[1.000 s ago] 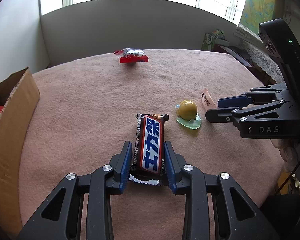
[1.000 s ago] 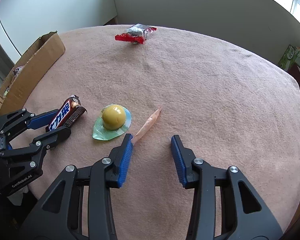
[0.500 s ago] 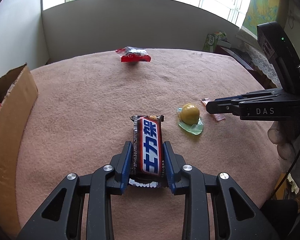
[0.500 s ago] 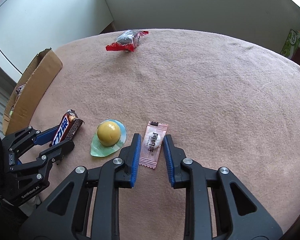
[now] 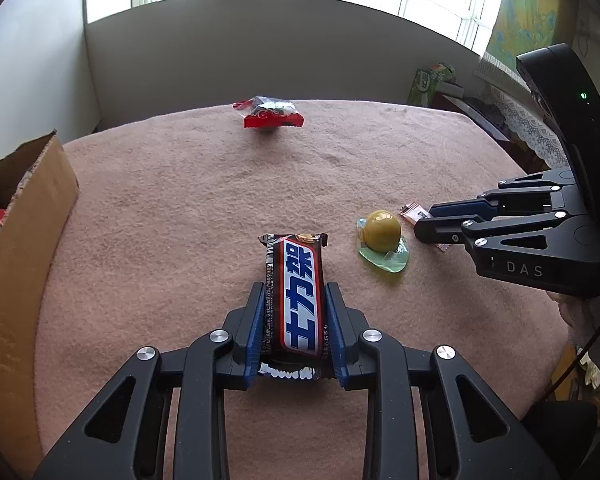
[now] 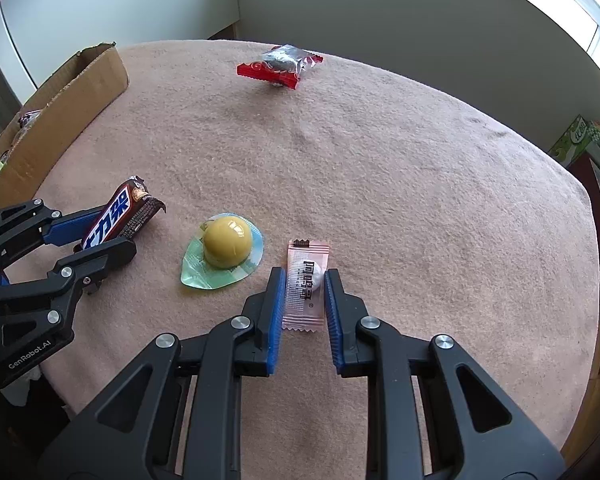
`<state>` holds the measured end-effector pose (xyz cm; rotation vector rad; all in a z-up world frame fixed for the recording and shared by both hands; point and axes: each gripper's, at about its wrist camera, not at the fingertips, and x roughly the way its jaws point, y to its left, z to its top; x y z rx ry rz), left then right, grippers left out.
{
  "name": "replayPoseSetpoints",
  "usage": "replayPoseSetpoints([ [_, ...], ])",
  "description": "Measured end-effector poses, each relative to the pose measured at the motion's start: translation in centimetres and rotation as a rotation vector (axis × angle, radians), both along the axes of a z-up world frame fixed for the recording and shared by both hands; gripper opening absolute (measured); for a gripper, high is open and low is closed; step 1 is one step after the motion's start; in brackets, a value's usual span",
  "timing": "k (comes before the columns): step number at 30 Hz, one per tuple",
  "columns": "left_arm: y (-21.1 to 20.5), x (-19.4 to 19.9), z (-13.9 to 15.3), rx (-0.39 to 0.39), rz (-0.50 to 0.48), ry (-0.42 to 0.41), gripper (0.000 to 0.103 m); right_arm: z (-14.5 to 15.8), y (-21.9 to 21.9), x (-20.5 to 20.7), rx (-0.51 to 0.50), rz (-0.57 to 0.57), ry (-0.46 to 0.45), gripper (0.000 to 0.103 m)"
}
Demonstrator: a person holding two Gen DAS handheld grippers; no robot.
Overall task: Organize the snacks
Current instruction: 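Grasp the chocolate bar with the left tool while the right tool grasps the pink candy, then carry the chocolate bar and pink candy to the box with both tools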
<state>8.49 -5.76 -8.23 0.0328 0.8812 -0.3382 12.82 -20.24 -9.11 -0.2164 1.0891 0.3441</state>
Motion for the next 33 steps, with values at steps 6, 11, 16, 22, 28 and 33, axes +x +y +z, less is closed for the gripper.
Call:
replayPoseSetpoints([
  [6, 1.7, -0.6, 1.6, -0.049, 0.036, -0.038, 0.027, 1.2, -0.8, -0.6, 0.054, -0.018, -0.02, 0.02],
  [11, 2.7, -1.4, 3.3, -0.062, 0.058, -0.09, 0.027, 3.2, -1.0, -1.1, 0.105, -0.022, -0.053, 0.02],
  [16, 4.3, -2.3, 5.0, -0.054, 0.098, -0.154, 0.027, 5.2, 0.5, -1.7, 0.141, 0.007, -0.087, 0.02],
  [22, 7.4, -3.1, 5.8, -0.045, 0.178, -0.194, 0.027, 6.3, 4.0, -2.0, 0.164, 0.066, -0.112, 0.02],
  [28, 10.5, -3.8, 6.5, -0.044, 0.241, -0.232, 0.027, 6.9, 8.7, -2.0, 0.182, 0.134, -0.128, 0.02],
  [33, 13.8, -4.5, 7.0, -0.042, 0.307, -0.26, 0.027, 7.7, 13.1, -1.5, 0.206, 0.189, -0.141, 0.02],
])
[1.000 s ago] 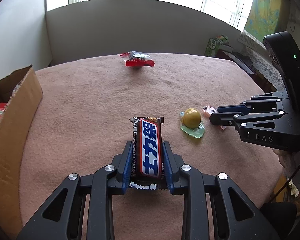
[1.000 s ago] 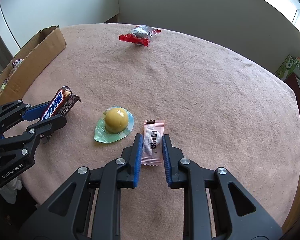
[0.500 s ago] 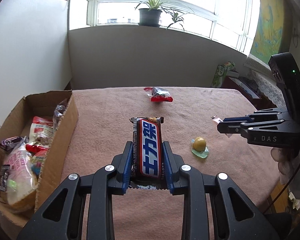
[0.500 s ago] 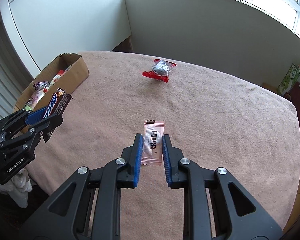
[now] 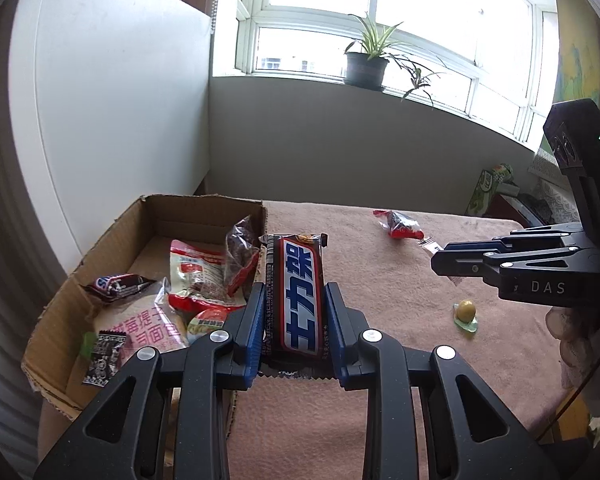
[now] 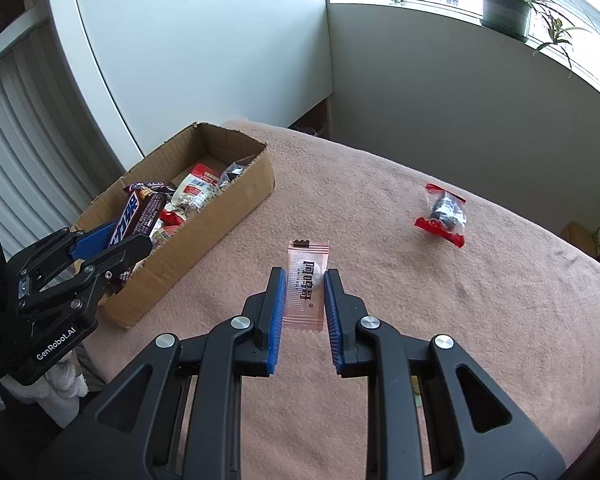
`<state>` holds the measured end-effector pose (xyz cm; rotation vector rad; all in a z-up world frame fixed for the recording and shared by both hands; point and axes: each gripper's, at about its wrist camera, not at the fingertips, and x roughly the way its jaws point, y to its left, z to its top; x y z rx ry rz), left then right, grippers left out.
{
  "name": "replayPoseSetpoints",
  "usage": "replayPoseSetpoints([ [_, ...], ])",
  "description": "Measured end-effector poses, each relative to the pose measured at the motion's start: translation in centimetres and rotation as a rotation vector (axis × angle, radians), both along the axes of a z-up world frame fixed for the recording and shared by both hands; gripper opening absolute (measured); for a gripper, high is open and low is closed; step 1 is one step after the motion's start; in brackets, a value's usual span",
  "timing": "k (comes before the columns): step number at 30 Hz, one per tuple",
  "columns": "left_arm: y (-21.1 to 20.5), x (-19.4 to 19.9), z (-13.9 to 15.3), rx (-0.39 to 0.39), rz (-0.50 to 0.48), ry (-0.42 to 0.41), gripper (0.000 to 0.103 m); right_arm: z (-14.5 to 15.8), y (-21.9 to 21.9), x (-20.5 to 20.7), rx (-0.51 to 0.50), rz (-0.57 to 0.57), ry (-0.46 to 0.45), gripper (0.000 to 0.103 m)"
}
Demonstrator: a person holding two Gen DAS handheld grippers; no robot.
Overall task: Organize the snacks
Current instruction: 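Carry the chocolate bar and pink candy to the box with both tools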
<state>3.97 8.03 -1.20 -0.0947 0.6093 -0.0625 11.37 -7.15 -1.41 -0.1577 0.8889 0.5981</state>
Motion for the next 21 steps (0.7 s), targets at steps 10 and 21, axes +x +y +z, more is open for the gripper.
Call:
replayPoseSetpoints([
  [10, 6.3, -0.8, -0.6, -0.034, 0.129, -0.01, 0.027, 0.5, 7.1, 1.5, 0.04, 0.072, 0.003, 0.02],
  [21, 10.3, -0.4, -1.2, -0.068, 0.207, 0.002, 0.027, -0.4, 13.8, 5.2, 0.015, 0.105, 0.023, 0.02],
])
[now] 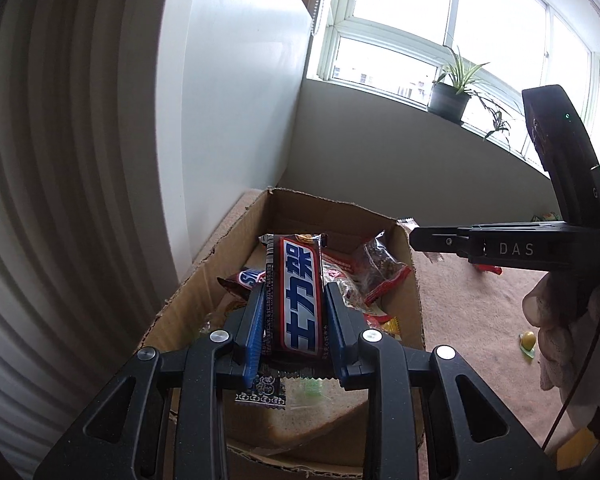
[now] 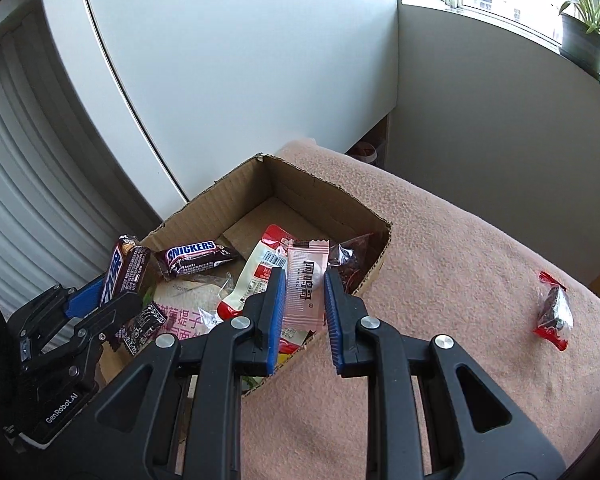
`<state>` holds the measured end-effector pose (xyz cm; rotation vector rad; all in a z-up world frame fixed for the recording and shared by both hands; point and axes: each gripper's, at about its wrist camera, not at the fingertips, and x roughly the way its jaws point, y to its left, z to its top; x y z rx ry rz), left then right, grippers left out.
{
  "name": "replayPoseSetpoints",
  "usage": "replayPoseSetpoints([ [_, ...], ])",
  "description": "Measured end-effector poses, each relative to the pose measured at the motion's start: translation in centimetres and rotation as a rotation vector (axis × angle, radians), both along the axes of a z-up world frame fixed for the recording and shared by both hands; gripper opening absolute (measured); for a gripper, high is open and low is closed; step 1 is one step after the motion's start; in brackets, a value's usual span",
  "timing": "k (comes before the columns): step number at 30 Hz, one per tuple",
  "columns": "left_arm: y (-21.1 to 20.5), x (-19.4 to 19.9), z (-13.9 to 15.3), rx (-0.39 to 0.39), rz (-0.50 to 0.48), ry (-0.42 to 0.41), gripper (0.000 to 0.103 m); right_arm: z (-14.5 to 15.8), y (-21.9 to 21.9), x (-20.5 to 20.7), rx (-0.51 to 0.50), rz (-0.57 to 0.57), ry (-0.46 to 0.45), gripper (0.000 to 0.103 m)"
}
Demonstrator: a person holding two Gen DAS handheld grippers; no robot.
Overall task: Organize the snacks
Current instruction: 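Carry the chocolate bar and pink candy to the box with both tools, then open both tools over the box, dropping the bar and pink candy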
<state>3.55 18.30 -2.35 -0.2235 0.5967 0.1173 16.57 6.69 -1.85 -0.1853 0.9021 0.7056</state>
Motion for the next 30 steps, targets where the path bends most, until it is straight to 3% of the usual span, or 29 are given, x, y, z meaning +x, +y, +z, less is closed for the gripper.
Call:
replayPoseSetpoints([
  [12, 1.5, 1.2, -0.5, 0.002, 0.023, 0.028, 0.027, -1.1, 2.8, 1.4, -0.001, 0.023, 0.027, 0.022],
  [14, 1.5, 1.1, -0.4, 0.002, 0.027, 0.025, 0.029, -1.1, 2.8, 1.4, 0.0, 0.019, 0.028, 0.037],
  [15, 1.6, 1.0, -0.4, 0.0, 0.03, 0.025, 0.036, -1.1, 2.8, 1.3, 0.003, 0.017, 0.024, 0.053],
  [16, 1.6, 0.9, -0.4, -0.001, 0.032, 0.022, 0.039, -0.9, 2.6, 1.2, 0.007, 0.013, 0.016, 0.061],
  [20, 1.8, 0.8, -0.3, -0.005, 0.037, 0.021, 0.041, -0.5, 2.4, 1.0, 0.006, 0.006, 0.001, 0.064],
  [22, 1.7, 0.8, -0.2, -0.007, 0.038, 0.021, 0.041, -0.1, 2.0, 0.8, 0.01, -0.002, -0.008, 0.078],
  [24, 1.5, 0.8, -0.2, -0.008, 0.038, 0.022, 0.042, 0.3, 1.3, 0.5, 0.017, -0.009, -0.022, 0.085],
  [30, 1.2, 0.4, 0.4, -0.025, 0.045, 0.0, 0.043, 1.2, -1.7, 0.0, 0.011, -0.05, -0.031, 0.088],
])
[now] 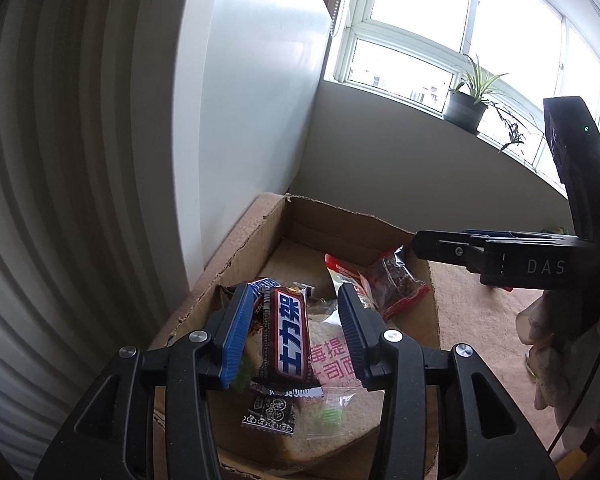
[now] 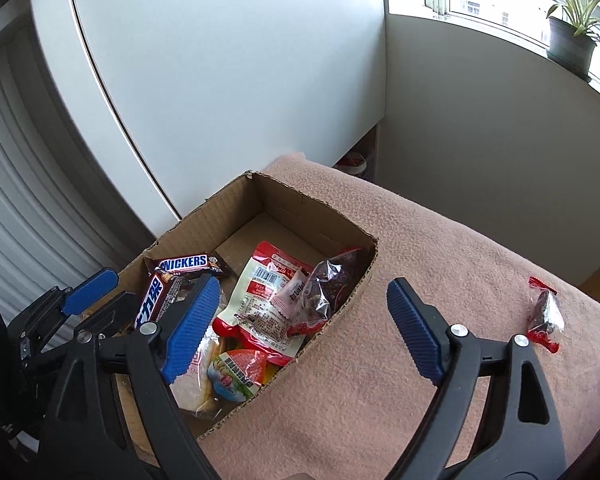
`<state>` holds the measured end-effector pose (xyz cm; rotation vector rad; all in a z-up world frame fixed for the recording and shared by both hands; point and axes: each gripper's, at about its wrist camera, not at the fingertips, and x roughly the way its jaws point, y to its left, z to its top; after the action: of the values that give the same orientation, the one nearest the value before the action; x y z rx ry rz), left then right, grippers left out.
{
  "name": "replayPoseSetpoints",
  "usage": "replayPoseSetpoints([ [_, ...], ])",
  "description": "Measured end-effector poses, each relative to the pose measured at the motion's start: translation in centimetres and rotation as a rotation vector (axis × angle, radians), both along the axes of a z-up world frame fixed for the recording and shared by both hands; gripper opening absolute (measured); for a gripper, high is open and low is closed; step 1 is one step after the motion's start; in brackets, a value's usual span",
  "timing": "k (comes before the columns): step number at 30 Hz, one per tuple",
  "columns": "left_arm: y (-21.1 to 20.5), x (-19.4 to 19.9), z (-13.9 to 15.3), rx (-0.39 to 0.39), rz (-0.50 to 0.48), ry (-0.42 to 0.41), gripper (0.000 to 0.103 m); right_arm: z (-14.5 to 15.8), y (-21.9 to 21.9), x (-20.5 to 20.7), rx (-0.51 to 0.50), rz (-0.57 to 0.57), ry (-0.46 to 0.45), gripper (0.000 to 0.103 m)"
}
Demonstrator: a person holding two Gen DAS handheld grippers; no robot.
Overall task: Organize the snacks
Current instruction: 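Open both tools over the box, dropping the bar and pink candy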
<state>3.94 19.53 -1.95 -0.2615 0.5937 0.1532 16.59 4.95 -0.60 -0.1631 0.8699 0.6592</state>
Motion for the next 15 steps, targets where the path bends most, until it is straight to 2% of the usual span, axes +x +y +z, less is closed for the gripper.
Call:
replayPoseSetpoints([
  [6, -2.4, -0.6, 1.2, -0.005, -0.043, -0.038, 0.043, 0.9, -5.4, -0.5, -0.047, -0.056, -0.016, 0.088],
  [15, -8.8, -0.6, 2.3, 0.002, -0.17, -0.055, 0.044, 2.2, -15.4, -0.3, -0.071, -0.174, 0.002, 0.088],
])
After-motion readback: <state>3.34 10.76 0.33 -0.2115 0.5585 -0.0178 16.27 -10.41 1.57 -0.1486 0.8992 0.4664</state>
